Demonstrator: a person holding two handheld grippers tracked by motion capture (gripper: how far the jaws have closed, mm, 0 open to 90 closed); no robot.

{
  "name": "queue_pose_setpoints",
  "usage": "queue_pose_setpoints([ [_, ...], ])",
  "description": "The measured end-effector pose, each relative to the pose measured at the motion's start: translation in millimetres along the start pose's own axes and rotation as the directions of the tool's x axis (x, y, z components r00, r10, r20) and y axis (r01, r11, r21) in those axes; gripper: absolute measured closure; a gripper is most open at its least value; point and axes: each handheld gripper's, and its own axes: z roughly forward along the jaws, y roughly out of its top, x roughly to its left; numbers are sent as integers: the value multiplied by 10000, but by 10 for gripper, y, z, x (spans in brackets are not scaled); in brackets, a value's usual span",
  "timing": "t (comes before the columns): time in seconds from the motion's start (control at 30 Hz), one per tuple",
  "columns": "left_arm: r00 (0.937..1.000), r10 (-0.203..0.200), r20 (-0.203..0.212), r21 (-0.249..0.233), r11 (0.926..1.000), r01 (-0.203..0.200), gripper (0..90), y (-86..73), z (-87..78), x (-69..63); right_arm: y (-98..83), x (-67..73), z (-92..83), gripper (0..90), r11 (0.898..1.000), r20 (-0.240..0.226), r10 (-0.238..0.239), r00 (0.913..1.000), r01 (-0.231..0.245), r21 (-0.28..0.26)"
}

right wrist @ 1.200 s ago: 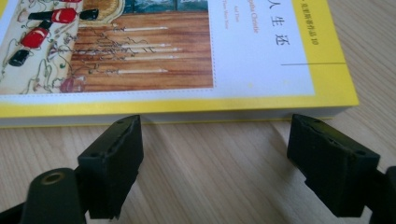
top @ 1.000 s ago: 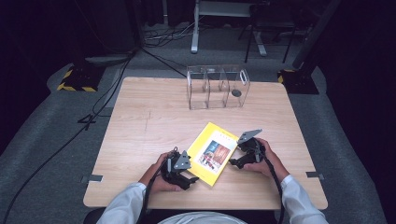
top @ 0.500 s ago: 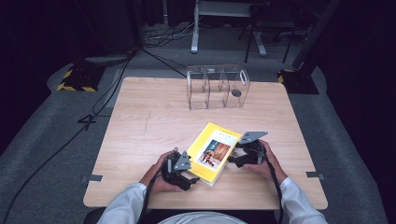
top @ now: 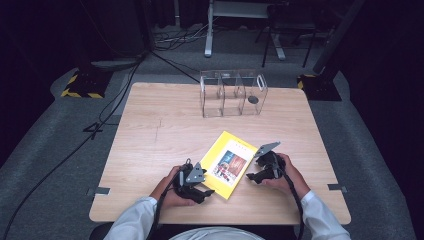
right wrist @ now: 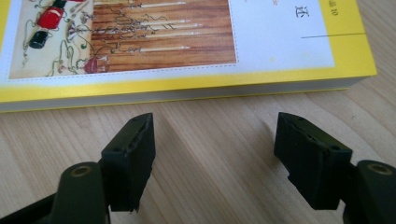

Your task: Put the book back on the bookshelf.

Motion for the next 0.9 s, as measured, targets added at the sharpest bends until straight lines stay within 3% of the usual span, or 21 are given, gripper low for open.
queue_pose_setpoints([
  [0.23,10000,10,17,6,10000,-10,258,8,6,1,135,-27,57,260,9985,123,264,9996,-269,474],
  [0.37,10000,42,80,-16,10000,-42,258,16,16,2,132,-24,57,267,9983,186,362,9992,-370,459],
  [0.43,10000,48,71,-20,10000,-47,258,22,23,-7,141,-15,44,329,9982,77,193,9998,-197,568],
  [0.53,9999,-4,171,-81,10000,5,258,27,30,-5,198,-28,25,366,9924,-121,-72,9999,86,1231],
  [0.6,9997,-67,233,-127,9999,70,258,32,37,-9,249,-40,52,332,9903,-132,-136,9998,153,1378],
  [0.7,9996,-86,257,-126,9999,89,258,38,46,-22,278,-77,94,207,9877,75,125,9999,-135,1557],
  [0.83,9995,-11,307,-138,9999,15,258,42,49,-22,231,-77,98,169,9936,412,288,9987,-331,1076],
  [0.9,9996,-15,288,-86,10000,17,258,41,45,-25,208,-71,96,207,9969,448,335,9984,-366,693],
])
